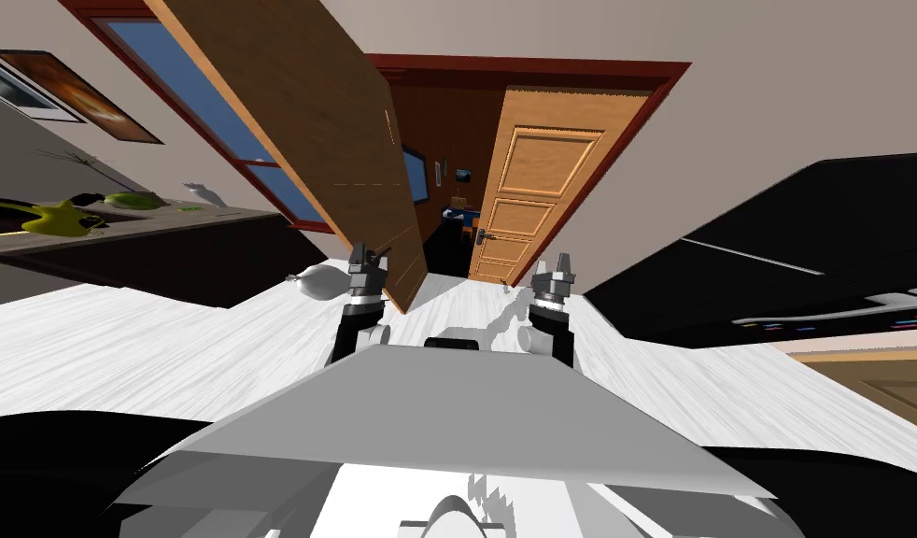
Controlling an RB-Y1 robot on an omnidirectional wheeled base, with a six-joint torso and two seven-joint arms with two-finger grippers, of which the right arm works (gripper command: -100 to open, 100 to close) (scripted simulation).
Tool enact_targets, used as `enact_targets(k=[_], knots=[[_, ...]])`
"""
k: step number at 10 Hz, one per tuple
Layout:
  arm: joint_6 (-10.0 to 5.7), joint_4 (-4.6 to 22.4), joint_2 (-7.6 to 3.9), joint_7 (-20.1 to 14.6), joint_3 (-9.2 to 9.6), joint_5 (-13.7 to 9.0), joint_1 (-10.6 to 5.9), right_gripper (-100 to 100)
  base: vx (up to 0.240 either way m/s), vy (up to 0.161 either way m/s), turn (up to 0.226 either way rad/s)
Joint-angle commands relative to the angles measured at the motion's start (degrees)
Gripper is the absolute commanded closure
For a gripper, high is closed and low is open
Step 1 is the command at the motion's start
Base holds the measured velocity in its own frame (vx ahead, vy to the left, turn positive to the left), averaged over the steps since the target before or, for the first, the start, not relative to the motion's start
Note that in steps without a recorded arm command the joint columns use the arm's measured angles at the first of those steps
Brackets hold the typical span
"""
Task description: Pull the door open
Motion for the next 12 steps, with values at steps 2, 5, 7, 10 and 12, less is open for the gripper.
enact_targets(k=[2,5,7,10,12], knots=[[-0.24,2.78,-0.82,-1.02,-0.26,0.62,-1.39,-100,0.115,0.019,-0.008],[-0.59,6.85,-1.92,-2.52,-0.64,1.54,-3.43,-100,0.147,0.005,-0.005],[-0.76,8.83,-2.44,-3.25,-0.82,1.99,-4.42,-100,0.127,0.016,-0.005],[-1.07,12.43,-3.34,-4.57,-1.15,2.80,-6.21,-100,0.086,0.017,-0.006],[-1.28,14.91,-3.96,-5.48,-1.38,3.36,-7.46,-100,0.090,0.018,-0.006]])
